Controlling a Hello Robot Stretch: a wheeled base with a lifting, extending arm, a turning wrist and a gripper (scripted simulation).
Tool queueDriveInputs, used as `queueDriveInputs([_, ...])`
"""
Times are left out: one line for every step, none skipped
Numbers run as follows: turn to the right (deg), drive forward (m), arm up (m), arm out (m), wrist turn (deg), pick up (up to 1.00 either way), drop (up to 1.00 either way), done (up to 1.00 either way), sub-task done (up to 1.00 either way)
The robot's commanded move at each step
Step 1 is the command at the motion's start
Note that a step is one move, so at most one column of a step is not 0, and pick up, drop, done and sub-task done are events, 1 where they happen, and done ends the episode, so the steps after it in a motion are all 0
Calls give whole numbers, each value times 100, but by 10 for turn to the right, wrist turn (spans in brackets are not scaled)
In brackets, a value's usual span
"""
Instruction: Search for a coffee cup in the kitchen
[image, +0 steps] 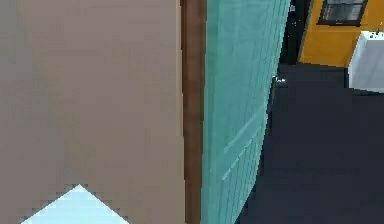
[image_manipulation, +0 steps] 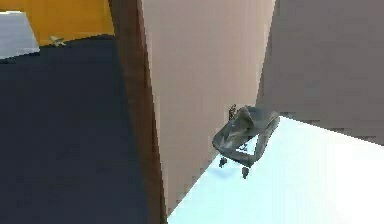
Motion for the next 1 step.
queueDriveInputs([450, 0, 0, 0, 0, 0, 0, 0, 0])
